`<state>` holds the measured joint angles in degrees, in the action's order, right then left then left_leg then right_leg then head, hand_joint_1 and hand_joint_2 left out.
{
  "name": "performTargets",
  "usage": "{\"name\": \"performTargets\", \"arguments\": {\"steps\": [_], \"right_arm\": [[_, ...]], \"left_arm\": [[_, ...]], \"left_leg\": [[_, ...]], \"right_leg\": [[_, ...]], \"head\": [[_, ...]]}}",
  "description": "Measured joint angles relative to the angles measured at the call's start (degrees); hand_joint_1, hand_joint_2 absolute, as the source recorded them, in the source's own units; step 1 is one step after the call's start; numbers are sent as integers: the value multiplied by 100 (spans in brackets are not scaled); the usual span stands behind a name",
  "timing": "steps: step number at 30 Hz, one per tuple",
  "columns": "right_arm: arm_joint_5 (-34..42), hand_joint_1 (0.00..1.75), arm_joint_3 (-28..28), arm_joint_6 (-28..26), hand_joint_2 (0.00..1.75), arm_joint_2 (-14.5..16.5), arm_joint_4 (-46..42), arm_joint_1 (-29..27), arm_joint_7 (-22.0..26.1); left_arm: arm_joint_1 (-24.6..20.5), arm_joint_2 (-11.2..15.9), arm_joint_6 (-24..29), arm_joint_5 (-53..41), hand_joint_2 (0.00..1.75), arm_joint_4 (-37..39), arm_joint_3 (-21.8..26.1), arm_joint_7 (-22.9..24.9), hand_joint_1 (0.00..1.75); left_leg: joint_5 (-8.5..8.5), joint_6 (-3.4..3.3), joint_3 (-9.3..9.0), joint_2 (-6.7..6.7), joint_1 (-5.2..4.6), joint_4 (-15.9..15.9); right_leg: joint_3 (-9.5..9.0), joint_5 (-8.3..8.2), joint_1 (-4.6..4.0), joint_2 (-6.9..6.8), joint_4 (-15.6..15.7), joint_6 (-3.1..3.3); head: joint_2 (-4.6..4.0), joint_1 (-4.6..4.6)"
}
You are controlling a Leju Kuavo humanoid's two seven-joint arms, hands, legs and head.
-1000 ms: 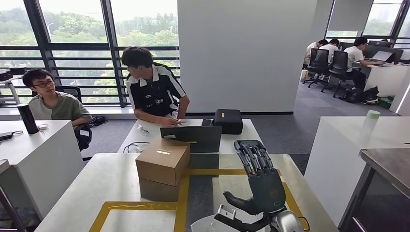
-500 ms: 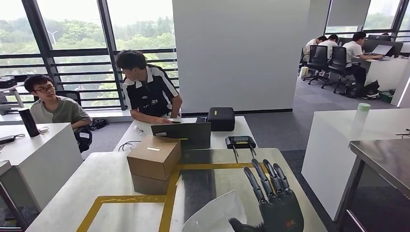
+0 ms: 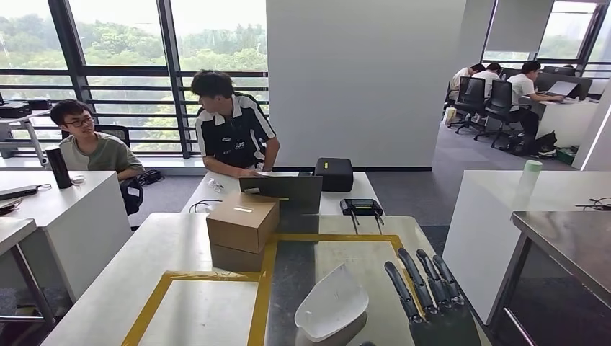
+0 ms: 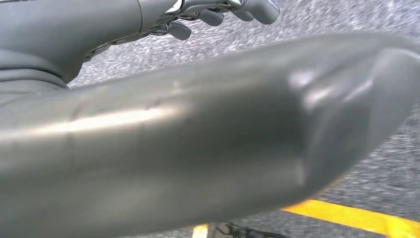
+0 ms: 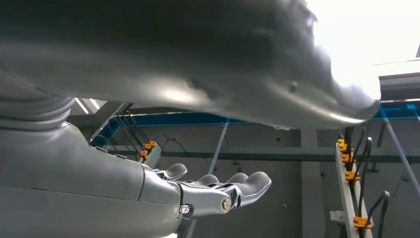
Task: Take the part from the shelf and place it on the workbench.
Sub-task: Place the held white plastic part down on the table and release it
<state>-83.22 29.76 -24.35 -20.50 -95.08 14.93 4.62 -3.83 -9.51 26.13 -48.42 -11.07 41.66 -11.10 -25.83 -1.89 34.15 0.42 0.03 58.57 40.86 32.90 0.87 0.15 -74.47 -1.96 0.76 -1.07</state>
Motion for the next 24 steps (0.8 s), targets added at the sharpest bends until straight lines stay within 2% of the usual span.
{"name": "performTargets", "arguments": {"steps": [1, 2, 3, 4, 5, 6, 8, 9, 10, 11, 12, 13, 14, 15, 16, 17, 19, 20, 21, 23, 24], "right_arm": [[-28, 0, 4, 5, 0, 25, 0, 12, 5], [-60, 0, 8, 11, 0, 60, 0, 31, 8], [-91, 0, 13, 19, 0, 102, 0, 58, 9], [-116, 0, 16, 22, 0, 143, 0, 83, 10], [-130, 0, 17, 24, 0, 180, 0, 108, 20], [-139, 0, 19, 24, 0, 213, 1, 128, 41], [-145, 0, 20, 23, 0, 279, 4, 162, 84], [-147, 0, 21, 23, 0, 320, 6, 185, 98], [-148, 0, 23, 23, 0, 364, 7, 208, 102], [-148, 0, 25, 23, 0, 405, 9, 227, 106], [-149, 0, 27, 22, 0, 443, 13, 236, 110], [-153, 0, 29, 22, 0, 475, 20, 237, 114], [-160, 0, 33, 20, 0, 502, 28, 236, 123], [-169, 0, 38, 16, 0, 527, 38, 235, 139], [-176, 0, 44, 9, 0, 546, 48, 235, 159], [-181, 0, 49, 1, 0, 561, 56, 235, 179], [-182, 0, 55, -24, 0, 583, 66, 244, 202], [-177, 0, 58, -34, 0, 594, 73, 258, 214], [-152, 0, 64, -42, 0, 607, 81, 278, 238], [-66, 0, 82, -44, 0, 632, 110, 312, 310], [-19, 0, 90, -40, 0, 639, 127, 320, 342]], "left_arm": [[1, -4, 2, 16, 0, 1, 0, 11, 0], [-2, -7, 7, 30, 0, 1, 0, 20, 0], [-5, -11, 12, 37, 0, 1, 1, 27, 0], [-8, -15, 20, 39, 0, 0, 1, 29, 0], [-11, -18, 32, 39, 0, -1, 2, 26, 0], [-11, -21, 44, 40, 0, -2, 4, 21, 0], [-4, -21, 69, 40, 0, -1, 8, 6, 0], [1, -21, 80, 40, 0, 0, 9, -3, 0], [5, -20, 90, 41, 0, 1, 10, -14, 0], [5, -20, 97, 42, 0, 1, 12, -25, 0], [4, -20, 102, 44, 0, 1, 12, -35, 0], [2, -21, 105, 48, 0, 1, 14, -45, 0], [2, -21, 110, 52, 0, 1, 16, -54, 0], [2, -22, 117, 57, 0, 1, 20, -62, 0], [1, -22, 126, 61, 0, 0, 28, -68, 0], [-3, -21, 134, 67, 0, -1, 38, -72, 0], [-17, -21, 145, 78, 0, -2, 56, -75, 0], [-22, -21, 149, 84, 0, -2, 62, -77, 0], [-24, -23, 151, 88, 0, -2, 64, -76, 0], [-18, -27, 154, 93, 0, 1, 74, -72, 0], [-17, -27, 155, 95, 0, 2, 83, -65, 0]], "left_leg": [[60, 14, 98, 2, 5, 22], [111, 33, 179, 3, 9, 51], [155, 58, 250, 0, 7, 79], [199, 90, 294, -4, 3, 97], [239, 126, 316, -10, 0, 108], [282, 164, 326, -14, 0, 100], [336, 240, 349, -23, 15, 87], [245, 275, 393, -29, 22, 145], [48, 308, 461, -35, 28, 301], [-237, 336, 545, -40, 38, 565], [-539, 362, 631, -41, 41, 910], [-752, 383, 694, -41, 45, 1263], [-834, 398, 706, -41, 48, 1531], [-788, 404, 643, -41, 49, 1647], [-655, 401, 489, -41, 50, 1570], [-516, 391, 228, -40, 52, 1291], [-490, 342, -374, -49, 39, 492], [-543, 306, -566, -56, 28, 186], [-593, 262, -644, -63, 9, 25], [-519, 154, -580, -58, -6, -31], [-455, 98, -538, -47, -6, -37]], "right_leg": [[-207, -136, 1, -1, 158, 1], [-504, -251, 2, -1, 493, 4], [-818, -266, -5, 0, 911, 18], [-1049, -251, -17, 3, 1241, 51], [-1179, -194, -31, 6, 1465, 90], [-1207, -157, -51, 9, 1561, 137], [-1133, -241, -52, 0, 1585, 233], [-1088, -306, -46, -9, 1598, 280], [-1031, -379, -34, -20, 1612, 322], [-962, -448, -29, -28, 1616, 349], [-885, -515, -30, -29, 1615, 364], [-806, -581, -32, -32, 1612, 365], [-724, -648, -33, -35, 1608, 360], [-638, -718, -34, -38, 1603, 350], [-554, -785, -33, -40, 1597, 336], [-473, -850, -32, -42, 1587, 316], [-357, -958, -39, -47, 1563, 261], [-333, -1005, -42, -52, 1559, 227], [-325, -1054, -42, -57, 1568, 189], [-314, -1148, -25, -59, 1607, 108], [-280, -1097, -15, -53, 1580, 73]], "head": [[0, 0], [0, 1], [0, 1], [1, -3], [1, -7], [1, -12], [-1, -20], [-1, -22], [-1, -26], [-2, -27], [-1, -29], [-1, -31], [-1, -33], [0, -34], [0, -36], [0, -36], [0, -32], [0, -29], [0, -27], [-1, -25], [-1, -23]]}}
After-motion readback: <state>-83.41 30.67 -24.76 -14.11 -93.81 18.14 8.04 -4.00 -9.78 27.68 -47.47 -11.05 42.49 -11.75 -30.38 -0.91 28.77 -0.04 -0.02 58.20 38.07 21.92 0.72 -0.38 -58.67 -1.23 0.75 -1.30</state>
